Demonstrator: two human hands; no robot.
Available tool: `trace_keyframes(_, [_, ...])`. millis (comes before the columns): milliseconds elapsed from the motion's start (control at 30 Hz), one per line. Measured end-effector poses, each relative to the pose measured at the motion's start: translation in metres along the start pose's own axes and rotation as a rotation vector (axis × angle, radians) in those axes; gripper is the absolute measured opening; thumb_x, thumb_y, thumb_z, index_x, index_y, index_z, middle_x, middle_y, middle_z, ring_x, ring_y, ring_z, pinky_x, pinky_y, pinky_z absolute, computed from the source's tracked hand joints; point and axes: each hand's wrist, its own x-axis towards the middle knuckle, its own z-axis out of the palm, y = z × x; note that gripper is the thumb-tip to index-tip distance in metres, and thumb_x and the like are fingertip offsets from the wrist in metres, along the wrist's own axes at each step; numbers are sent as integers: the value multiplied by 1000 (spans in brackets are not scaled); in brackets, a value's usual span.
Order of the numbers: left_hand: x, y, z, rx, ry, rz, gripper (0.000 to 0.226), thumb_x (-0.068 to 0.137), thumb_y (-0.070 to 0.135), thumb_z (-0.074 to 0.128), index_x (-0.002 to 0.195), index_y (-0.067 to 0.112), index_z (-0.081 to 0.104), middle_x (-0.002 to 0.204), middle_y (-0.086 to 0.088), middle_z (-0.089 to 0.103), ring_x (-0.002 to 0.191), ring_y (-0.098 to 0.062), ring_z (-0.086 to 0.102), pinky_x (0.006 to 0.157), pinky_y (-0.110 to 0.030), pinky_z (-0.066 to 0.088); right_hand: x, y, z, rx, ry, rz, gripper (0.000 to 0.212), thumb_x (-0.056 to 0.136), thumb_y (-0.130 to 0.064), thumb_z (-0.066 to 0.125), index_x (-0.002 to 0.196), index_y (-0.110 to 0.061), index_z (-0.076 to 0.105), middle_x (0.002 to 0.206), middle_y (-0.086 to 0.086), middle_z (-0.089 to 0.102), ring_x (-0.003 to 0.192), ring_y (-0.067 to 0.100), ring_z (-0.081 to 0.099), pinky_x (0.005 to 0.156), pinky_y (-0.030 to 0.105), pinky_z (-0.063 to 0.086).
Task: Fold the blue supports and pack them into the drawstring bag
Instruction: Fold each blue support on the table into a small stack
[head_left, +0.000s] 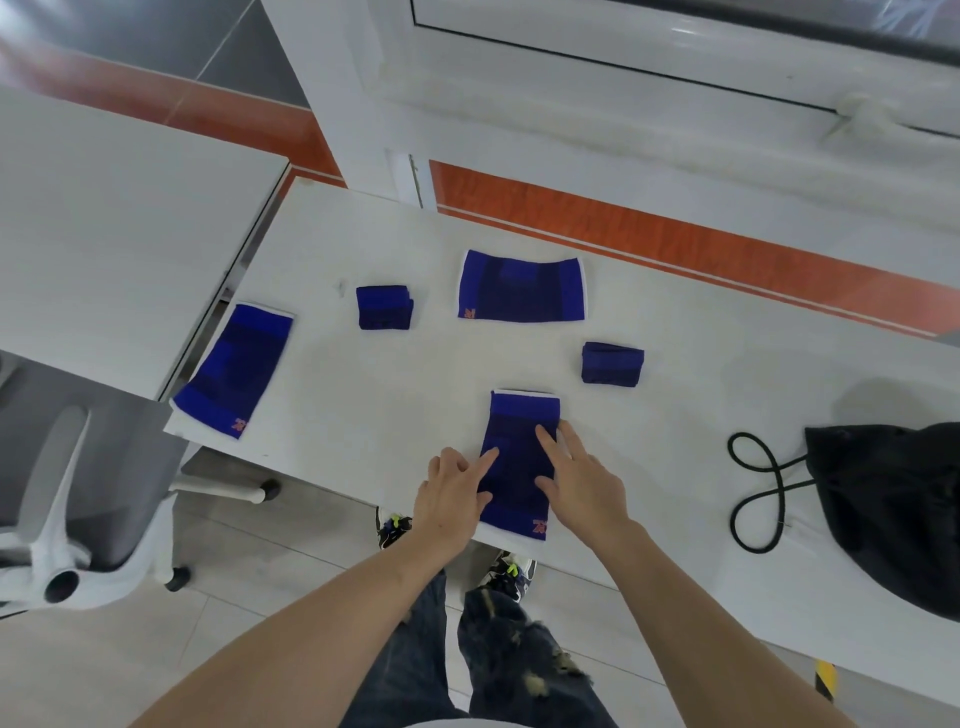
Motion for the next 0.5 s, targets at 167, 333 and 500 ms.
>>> trace_keyframes(167, [3,-10,-1,120,-15,6,71,100,41,58,154,51,14,114,-1,35,103,-19,39,87,-35,49,1,7,-2,-86,106,-24,63,96,-42,65,153,-30,42,154,5,35,128,28,47,91,42,52])
trace_keyframes(333, [0,-15,2,194,105,123,65,95,37,65,152,37,32,128,-5,39,116,-25,42,94,-37,49,-14,23,13,-134,225,-326,28,92,-26,72,120,-28,72,124,-8,65,114,19,58,92,38,50])
trace_keyframes(500, [-11,-42,13,448,184,674,45,97,39,62,137,20,57,146,-4,49,141,-24,39,114,-43,42,-24,37,25,-64,152,-325,32,92,-24,72,124,-31,71,139,-14,60,123,17,53,97,38,48])
